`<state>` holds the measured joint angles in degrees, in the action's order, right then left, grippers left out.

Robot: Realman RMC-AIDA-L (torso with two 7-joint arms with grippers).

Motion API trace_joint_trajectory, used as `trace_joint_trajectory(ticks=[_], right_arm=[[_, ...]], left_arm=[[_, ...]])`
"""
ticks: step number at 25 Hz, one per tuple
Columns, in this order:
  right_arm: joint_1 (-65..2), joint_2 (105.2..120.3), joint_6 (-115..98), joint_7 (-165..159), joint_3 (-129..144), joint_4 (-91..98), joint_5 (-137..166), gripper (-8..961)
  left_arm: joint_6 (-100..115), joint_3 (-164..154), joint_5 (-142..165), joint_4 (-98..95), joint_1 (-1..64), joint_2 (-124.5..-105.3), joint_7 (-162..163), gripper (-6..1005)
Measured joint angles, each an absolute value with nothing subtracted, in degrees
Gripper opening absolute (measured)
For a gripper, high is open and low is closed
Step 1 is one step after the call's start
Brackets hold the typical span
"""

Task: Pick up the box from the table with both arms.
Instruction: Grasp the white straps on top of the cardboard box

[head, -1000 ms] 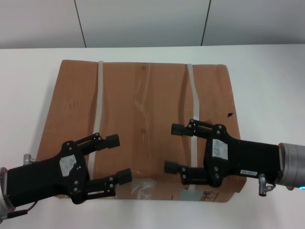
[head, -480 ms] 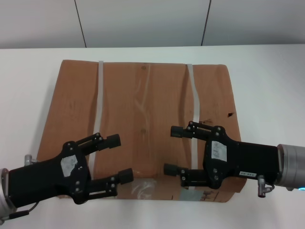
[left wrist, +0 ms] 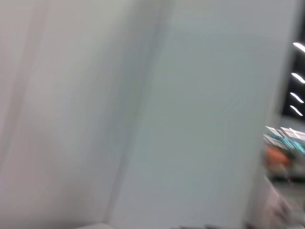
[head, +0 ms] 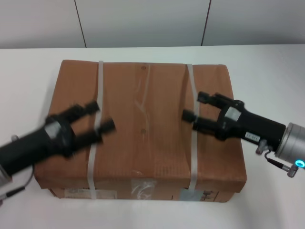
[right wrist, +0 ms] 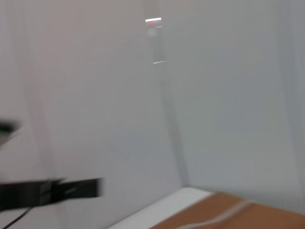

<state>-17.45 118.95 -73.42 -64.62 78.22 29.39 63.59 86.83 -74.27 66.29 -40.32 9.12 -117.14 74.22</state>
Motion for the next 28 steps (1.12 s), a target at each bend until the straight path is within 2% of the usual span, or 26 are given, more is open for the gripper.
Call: trace_joint_trajectory(ticks=[7,14,21,28], right_arm=[[-17.6,118.94,-68.2,-77.6,77.9,23.7,56.1,847],[-19.4,118.82,-63.7,-85.6,79.1,22.3,56.7,848],[-23.2,118.85,-61.9,-87.9,81.1,21.1,60.4,847],[-25.8,119.09,-60.9,-87.9,84.0,21.0,61.5,848]], left_arm=[[75.5,-71.6,56.0,-32.4,11.4,-116.74,91.7,843],[70.8,-71.6,61.8,-28.3,14.0,-115.87,102.1,831],[67.7,-71.8,67.9,-26.6,18.0,-116.41,103.6,703],[67.3,-74.3,72.3,-26.6,21.0,-116.96,105.0,703]])
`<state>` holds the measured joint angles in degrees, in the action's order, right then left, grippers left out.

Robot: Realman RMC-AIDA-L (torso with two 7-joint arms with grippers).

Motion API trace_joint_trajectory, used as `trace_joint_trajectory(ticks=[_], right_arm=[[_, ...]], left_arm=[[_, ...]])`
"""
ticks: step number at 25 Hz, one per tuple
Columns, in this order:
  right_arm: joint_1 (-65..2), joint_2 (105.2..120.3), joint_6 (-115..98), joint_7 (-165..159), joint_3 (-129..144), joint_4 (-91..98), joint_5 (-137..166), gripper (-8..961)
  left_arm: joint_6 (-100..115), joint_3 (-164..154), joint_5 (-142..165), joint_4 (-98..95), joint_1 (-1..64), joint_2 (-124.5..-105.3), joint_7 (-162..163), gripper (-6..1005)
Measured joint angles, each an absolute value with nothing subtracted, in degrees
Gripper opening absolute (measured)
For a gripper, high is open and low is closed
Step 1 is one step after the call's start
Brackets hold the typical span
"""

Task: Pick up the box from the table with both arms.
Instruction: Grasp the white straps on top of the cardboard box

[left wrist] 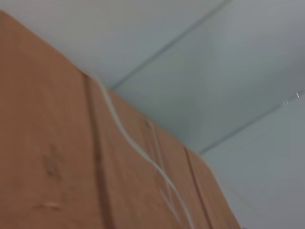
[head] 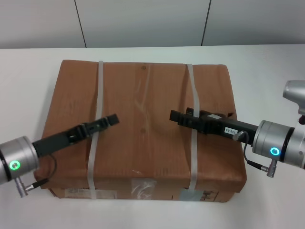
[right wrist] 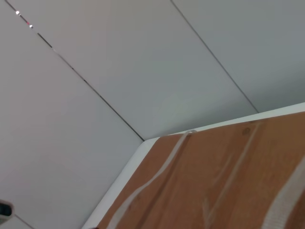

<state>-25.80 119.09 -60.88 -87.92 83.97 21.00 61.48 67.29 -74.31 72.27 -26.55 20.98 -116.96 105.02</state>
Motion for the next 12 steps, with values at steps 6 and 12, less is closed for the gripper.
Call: trace_joint_trajectory(ticks=[6,12], right_arm=[[-26.7,119.09,-59.8,-87.5,84.0,21.0,61.3,846],[-27.5,119.1,-56.9,-87.4,86.0,21.3,61.2,844]], left_arm=[[66.4,-79.0,71.8,-26.5,22.9,-117.12,105.1,704],[63.8,-79.2,71.6,-26.5,23.4,-117.21,105.5,703]])
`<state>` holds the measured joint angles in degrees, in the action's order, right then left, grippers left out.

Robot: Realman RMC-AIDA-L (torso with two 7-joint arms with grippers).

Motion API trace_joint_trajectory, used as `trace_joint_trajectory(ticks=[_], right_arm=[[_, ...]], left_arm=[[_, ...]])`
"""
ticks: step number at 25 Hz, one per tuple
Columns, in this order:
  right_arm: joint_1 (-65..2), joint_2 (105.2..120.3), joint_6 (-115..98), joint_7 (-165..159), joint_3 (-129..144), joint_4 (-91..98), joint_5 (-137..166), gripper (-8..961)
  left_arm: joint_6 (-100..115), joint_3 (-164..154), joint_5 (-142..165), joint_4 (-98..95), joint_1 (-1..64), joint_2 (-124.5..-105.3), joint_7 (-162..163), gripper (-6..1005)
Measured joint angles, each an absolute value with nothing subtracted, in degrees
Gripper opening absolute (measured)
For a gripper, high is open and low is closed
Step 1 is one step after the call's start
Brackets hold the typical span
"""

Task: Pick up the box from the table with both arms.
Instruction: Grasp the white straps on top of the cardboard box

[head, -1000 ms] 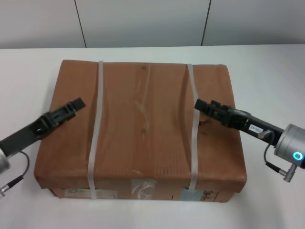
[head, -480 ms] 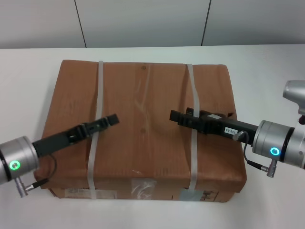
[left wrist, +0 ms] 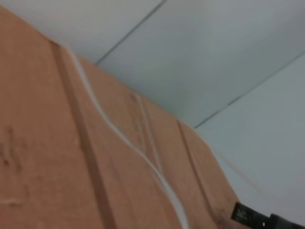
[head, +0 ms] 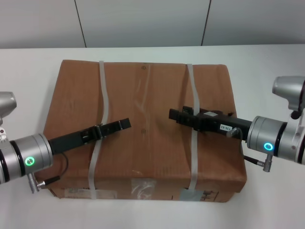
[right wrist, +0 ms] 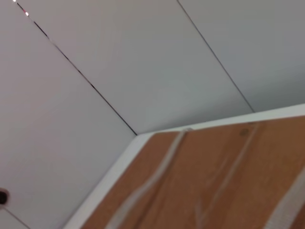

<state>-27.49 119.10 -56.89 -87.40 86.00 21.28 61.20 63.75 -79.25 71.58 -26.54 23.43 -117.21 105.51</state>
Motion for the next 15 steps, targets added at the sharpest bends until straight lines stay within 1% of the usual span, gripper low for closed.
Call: trace_joint_trajectory(ticks=[1,2,5,7,11,15], right_arm=[[-27.5,119.09,-56.2,-87.4,86.3,21.4,61.1,844],[-27.5,119.09,-55.5,-87.4,86.7,21.5,61.1,810],[-27.5,119.09,-55.3,-87.4,86.7,21.6,60.8,707],[-27.5,119.09,-55.1,-87.4,86.7,21.6,60.2,638],[-27.1,119.09,-54.9,-87.4,86.7,21.6,59.0,461],[-27.0,119.09,-54.9,-87.4,86.7,21.6,58.8,295]], left_arm=[[63.4,-79.2,71.5,-26.5,23.4,-117.21,105.7,703],[63.1,-79.2,71.5,-26.5,23.4,-117.21,106.0,703],[62.3,-79.1,71.5,-26.6,23.4,-117.2,106.4,539],[62.0,-79.1,71.5,-26.6,23.3,-117.19,106.4,451],[61.5,-79.1,71.3,-26.6,23.3,-117.17,106.4,276],[61.4,-79.1,70.2,-26.5,23.2,-117.16,106.2,202]])
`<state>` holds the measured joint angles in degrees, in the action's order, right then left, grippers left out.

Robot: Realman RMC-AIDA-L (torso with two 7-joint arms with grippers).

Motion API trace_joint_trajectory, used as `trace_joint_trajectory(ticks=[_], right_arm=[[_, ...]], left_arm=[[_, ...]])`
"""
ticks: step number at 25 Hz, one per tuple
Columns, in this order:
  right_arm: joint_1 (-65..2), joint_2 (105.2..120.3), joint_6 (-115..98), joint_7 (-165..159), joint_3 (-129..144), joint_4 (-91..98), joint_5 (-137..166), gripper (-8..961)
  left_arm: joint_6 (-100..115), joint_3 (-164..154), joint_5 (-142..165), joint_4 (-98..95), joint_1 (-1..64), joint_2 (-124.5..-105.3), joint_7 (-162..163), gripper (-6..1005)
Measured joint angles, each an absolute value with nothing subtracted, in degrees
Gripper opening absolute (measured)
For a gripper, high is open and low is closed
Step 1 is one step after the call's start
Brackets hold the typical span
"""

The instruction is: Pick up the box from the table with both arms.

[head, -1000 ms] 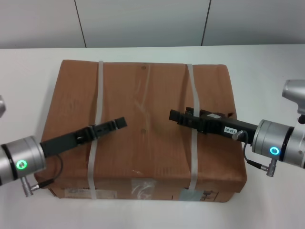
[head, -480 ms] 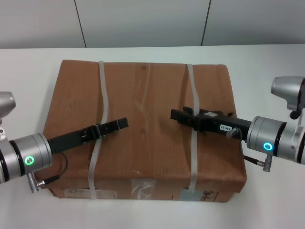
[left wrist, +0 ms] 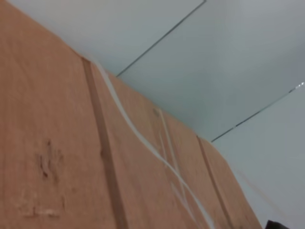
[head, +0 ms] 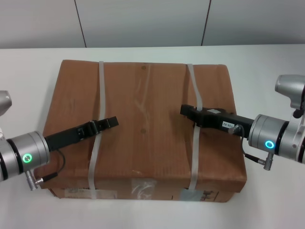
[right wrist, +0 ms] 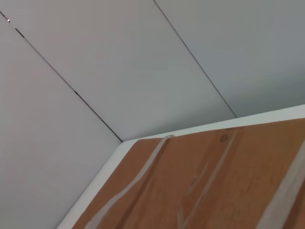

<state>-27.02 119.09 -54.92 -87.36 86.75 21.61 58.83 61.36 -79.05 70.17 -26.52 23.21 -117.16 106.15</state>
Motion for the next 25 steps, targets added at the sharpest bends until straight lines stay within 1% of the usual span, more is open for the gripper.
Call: trace_joint_trajectory(ticks=[3,5,6,18,25], right_arm=[[-27.0,119.09,-54.9,-87.3,86.7,21.6,58.8,174],[-27.1,119.09,-54.9,-87.3,86.7,21.6,58.8,18],[-27.1,119.09,-54.9,-87.3,86.7,21.6,58.8,19],[-27.1,119.09,-55.5,-85.8,86.3,22.9,58.8,26],[-25.0,119.08,-55.5,-85.0,86.8,28.7,58.8,28]], left_arm=[[61.3,-79.1,69.6,-26.5,23.1,-117.11,106.0,147],[61.3,-79.1,69.5,-26.5,23.1,-117.08,106.0,110],[61.2,-79.1,69.5,-26.5,23.1,-117.07,106.0,92],[61.9,-79.1,68.5,-27.5,23.1,-117.0,106.2,93],[64.7,-79.3,67.2,-31.0,22.8,-116.95,105.7,97]])
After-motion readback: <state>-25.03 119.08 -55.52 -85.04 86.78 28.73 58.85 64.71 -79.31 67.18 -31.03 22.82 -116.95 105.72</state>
